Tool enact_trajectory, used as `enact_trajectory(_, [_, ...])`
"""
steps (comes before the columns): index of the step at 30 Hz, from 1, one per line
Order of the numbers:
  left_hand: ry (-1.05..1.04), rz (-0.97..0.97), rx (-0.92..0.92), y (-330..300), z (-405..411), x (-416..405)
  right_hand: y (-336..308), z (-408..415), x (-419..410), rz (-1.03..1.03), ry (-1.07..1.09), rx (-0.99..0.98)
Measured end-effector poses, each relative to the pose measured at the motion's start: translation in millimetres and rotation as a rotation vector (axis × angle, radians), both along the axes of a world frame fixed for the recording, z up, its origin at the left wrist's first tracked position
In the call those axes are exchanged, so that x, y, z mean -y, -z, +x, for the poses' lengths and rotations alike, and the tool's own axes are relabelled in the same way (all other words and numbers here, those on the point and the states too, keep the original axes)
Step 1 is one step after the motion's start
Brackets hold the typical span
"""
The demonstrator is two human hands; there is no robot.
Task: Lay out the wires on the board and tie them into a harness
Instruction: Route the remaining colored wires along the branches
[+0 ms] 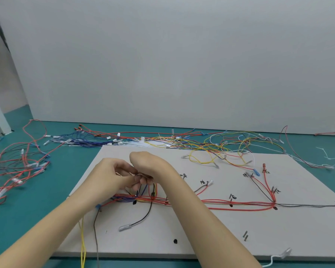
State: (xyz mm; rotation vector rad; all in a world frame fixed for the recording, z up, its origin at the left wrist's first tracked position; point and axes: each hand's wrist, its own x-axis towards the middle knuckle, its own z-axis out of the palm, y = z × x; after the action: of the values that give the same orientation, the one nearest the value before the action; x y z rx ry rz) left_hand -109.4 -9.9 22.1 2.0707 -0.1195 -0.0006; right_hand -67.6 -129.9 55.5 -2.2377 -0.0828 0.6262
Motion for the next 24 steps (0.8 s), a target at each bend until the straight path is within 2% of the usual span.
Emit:
enact_trajectory(3, [-0.053, 0.097, 0.04, -1.1, 3.2, -7.8, 2.4, -0.2, 1.6, 0.027, -0.001, -0.031])
enact_trajectory(7, [-0.064, 0.373, 0.171, -2.9, 5.2, -19.4, 8.5, 0.4, 0.8, 0.024, 0.039, -0.022])
enact_trajectory(10, [-0.056, 0.468, 0.217, -4.2, 7.7, -24.4, 11.1, 3.1, -1.9, -0.008, 0.043, -0.02])
enact_trajectory(19, [0.03, 0.482, 0.247, 4.2, 21.4, -55.2, 14.3, 2.9, 5.3, 0.007, 0.052, 0.003])
enact_trajectory(24, [0.047, 0.466, 0.258, 9.6, 27.6, -61.5, 15.6, 1.9, 2.6, -0.053, 0.018, 0.041])
